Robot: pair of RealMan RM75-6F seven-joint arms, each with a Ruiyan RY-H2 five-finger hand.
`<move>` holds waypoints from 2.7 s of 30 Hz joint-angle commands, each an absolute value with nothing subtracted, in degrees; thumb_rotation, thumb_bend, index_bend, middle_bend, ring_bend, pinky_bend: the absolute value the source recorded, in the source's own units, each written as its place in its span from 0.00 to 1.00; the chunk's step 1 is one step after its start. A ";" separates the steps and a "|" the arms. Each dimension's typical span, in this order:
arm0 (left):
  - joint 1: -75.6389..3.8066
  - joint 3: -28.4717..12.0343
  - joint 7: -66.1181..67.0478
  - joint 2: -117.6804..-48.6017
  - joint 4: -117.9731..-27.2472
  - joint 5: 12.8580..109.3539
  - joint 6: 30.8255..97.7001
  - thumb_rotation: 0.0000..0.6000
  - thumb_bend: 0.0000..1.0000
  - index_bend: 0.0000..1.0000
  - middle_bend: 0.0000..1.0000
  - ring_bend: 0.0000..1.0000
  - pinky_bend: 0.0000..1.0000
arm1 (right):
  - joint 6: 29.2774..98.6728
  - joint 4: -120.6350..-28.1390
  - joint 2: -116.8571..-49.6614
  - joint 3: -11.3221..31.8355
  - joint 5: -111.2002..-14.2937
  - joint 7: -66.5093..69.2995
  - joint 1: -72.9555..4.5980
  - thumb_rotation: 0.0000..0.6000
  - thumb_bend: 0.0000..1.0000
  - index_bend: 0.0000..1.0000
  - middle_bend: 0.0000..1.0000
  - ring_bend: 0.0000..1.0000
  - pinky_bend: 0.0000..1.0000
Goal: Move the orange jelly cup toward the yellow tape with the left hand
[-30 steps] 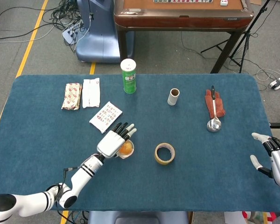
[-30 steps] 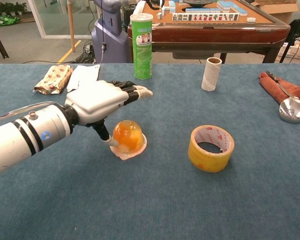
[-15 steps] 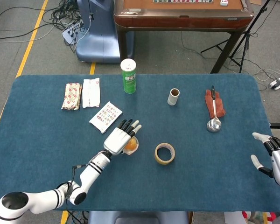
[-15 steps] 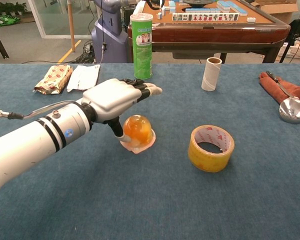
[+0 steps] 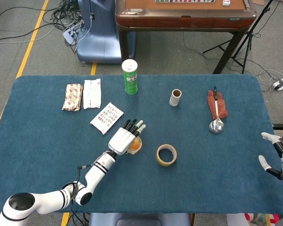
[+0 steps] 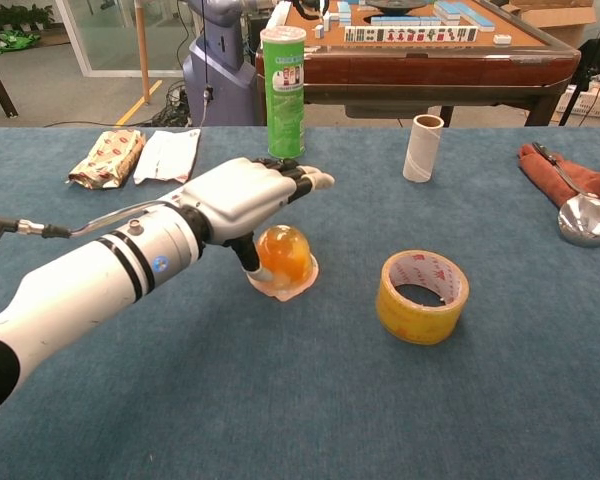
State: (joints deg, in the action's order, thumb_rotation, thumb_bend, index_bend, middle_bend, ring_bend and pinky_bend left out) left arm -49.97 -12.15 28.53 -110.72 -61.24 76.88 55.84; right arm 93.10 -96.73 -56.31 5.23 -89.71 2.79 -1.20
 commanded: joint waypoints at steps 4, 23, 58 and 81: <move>-51.16 -12.92 28.77 -112.01 -59.70 76.36 55.77 1.00 0.00 0.00 0.00 0.00 0.09 | 93.84 -96.65 -56.04 5.48 -89.60 3.51 -0.86 1.00 0.29 0.24 0.32 0.29 0.43; -50.16 -13.01 27.68 -109.81 -61.38 75.19 58.42 1.00 0.00 0.00 0.00 0.00 0.09 | 93.14 -96.49 -56.03 5.79 -88.98 3.20 -1.04 1.00 0.29 0.24 0.32 0.29 0.43; -18.81 5.50 34.84 -69.39 -99.12 82.84 86.16 1.00 0.00 0.08 0.16 0.19 0.43 | 86.62 -97.66 -56.37 3.75 -88.55 -3.60 -3.28 1.00 0.30 0.26 0.32 0.29 0.43; -6.99 4.60 26.97 -68.98 -92.67 84.07 93.40 1.00 0.00 0.19 0.25 0.26 0.48 | 84.94 -101.34 -57.05 5.55 -80.36 -14.10 -3.11 1.00 0.30 0.31 0.36 0.29 0.43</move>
